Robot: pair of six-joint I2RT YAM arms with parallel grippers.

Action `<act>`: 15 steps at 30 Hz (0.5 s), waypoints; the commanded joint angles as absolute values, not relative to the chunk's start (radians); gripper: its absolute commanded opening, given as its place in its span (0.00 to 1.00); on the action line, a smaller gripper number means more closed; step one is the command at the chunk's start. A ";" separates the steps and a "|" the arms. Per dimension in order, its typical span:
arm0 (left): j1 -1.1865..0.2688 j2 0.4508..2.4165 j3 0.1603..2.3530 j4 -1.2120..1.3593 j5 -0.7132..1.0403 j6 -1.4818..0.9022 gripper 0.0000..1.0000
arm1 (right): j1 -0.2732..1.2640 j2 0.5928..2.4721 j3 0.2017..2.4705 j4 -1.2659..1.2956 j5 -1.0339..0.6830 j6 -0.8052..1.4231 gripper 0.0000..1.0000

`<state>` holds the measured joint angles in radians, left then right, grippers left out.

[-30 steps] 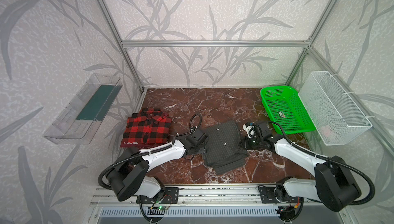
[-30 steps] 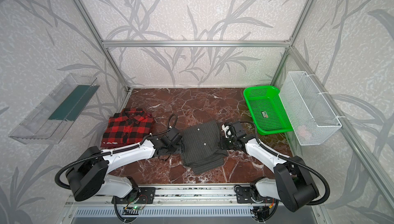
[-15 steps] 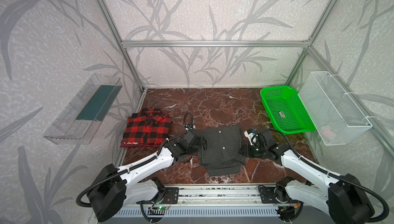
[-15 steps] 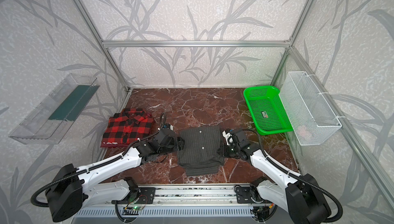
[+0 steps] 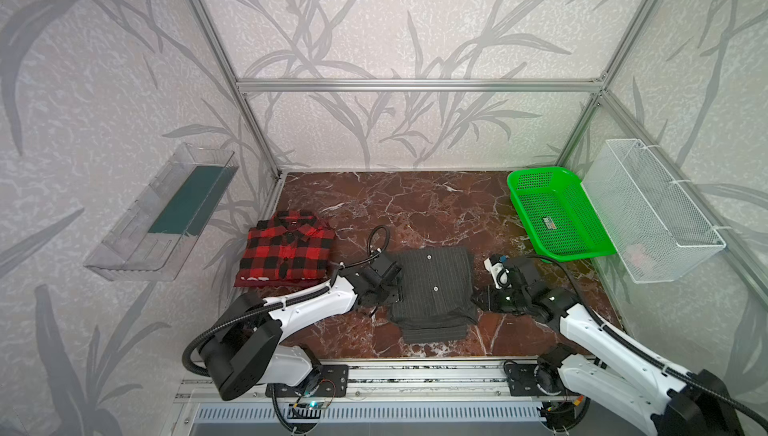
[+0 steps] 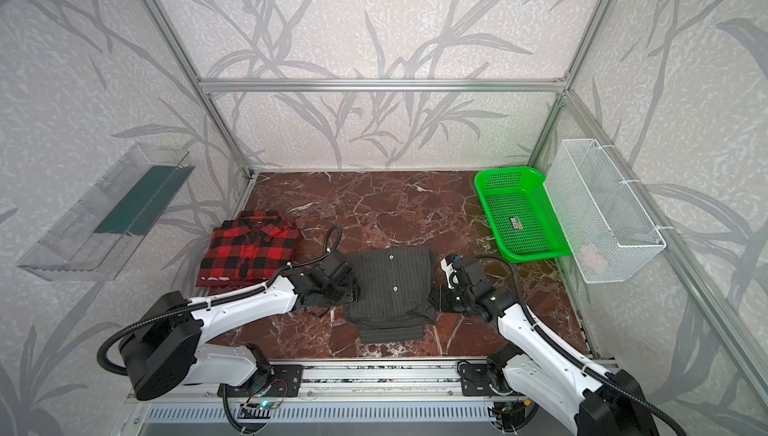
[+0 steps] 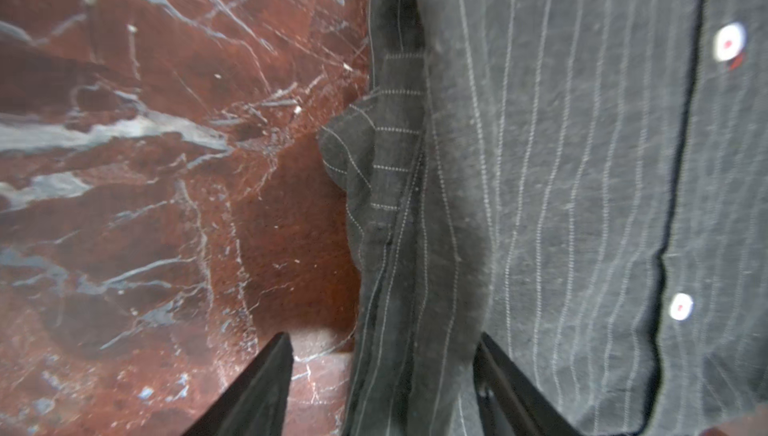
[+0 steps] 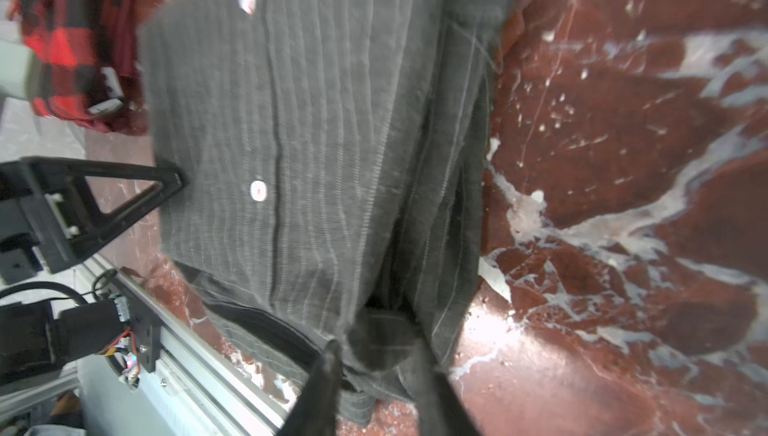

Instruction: Fold and stack the long sleeve shirts

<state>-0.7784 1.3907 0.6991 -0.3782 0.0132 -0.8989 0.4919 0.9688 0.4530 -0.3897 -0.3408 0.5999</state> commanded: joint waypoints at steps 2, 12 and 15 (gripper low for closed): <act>-0.791 1.445 0.729 -0.369 0.034 -0.894 0.63 | 0.506 1.049 0.423 -0.317 -0.356 0.632 0.24; -0.795 1.426 0.670 -0.294 0.057 -0.929 0.47 | 0.538 1.138 0.347 -0.178 -0.345 0.708 0.14; -0.795 1.348 0.700 -0.362 0.014 -0.906 0.48 | 0.538 1.123 0.390 -0.229 -0.361 0.687 0.15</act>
